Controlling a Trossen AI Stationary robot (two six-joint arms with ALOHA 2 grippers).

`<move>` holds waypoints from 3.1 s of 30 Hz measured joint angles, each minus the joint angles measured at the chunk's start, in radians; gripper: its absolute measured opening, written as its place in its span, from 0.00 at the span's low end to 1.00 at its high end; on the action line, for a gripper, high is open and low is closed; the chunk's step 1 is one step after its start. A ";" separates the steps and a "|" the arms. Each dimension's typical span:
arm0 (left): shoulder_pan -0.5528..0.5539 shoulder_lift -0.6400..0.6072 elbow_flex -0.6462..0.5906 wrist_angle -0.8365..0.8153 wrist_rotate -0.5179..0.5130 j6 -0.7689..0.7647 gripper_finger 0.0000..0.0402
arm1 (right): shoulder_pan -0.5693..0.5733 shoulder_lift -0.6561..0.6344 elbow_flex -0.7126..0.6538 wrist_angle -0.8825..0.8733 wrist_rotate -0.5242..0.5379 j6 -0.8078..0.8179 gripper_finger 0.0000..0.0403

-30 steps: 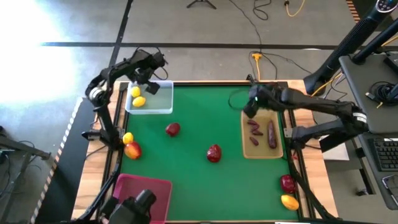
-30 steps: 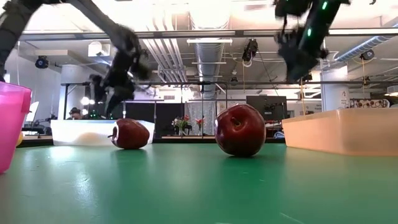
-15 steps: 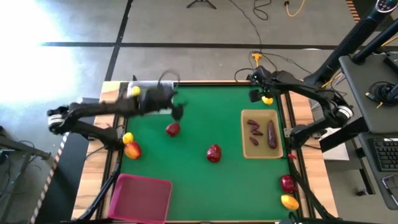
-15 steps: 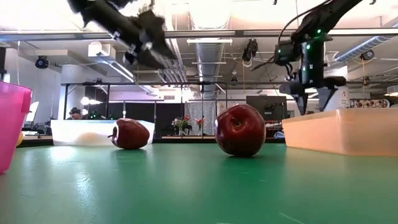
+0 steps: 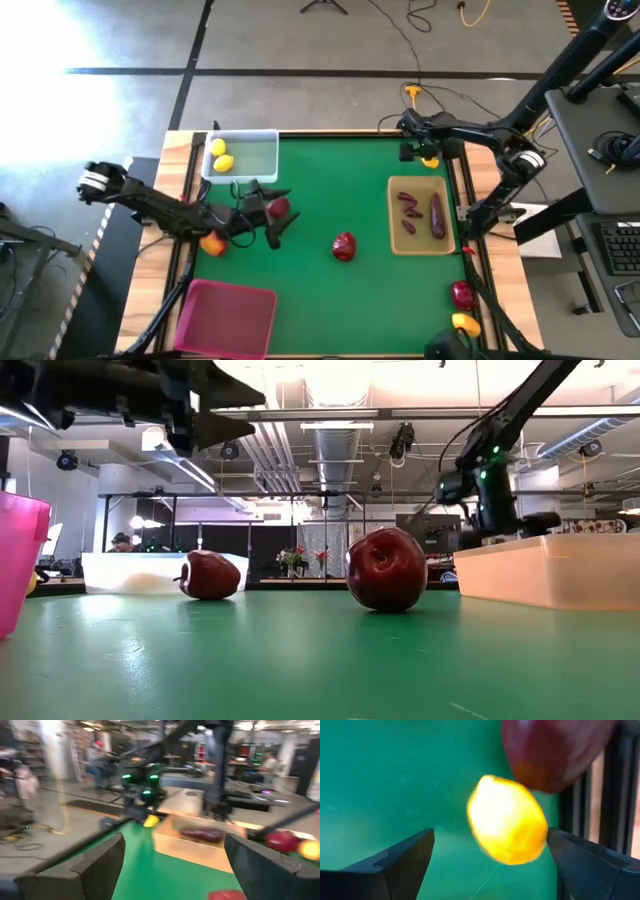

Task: Sort produce into baskets
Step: Put the lemon into the transparent bin

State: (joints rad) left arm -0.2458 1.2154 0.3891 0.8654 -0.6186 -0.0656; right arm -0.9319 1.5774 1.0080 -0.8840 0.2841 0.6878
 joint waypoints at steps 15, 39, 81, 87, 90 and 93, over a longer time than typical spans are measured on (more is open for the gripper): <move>-0.049 0.112 0.050 -0.053 0.103 -0.048 0.81 | -0.005 0.107 0.028 0.035 0.040 0.064 0.93; -0.045 0.315 0.356 -0.572 -0.226 -0.066 0.81 | 0.216 0.074 0.200 0.079 -0.043 -0.608 0.10; 0.310 0.445 0.405 -0.473 0.329 -0.179 0.79 | 0.161 0.414 0.486 0.002 -0.062 -1.240 0.34; 0.467 0.447 0.452 -0.475 0.426 -0.029 0.79 | 0.224 0.423 0.494 0.105 -0.284 -1.193 0.27; 0.498 0.447 0.468 -0.481 0.425 0.053 0.79 | 0.251 0.422 0.494 0.109 -0.502 -1.153 0.24; 0.529 0.447 0.477 -0.480 0.412 0.057 0.79 | 0.279 0.421 0.494 0.109 -0.687 -1.127 0.21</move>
State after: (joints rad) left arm 0.2830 1.6623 0.8658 0.3851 -0.2070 -0.0082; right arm -0.6533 1.9985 1.5017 -0.7750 -0.4031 -0.4388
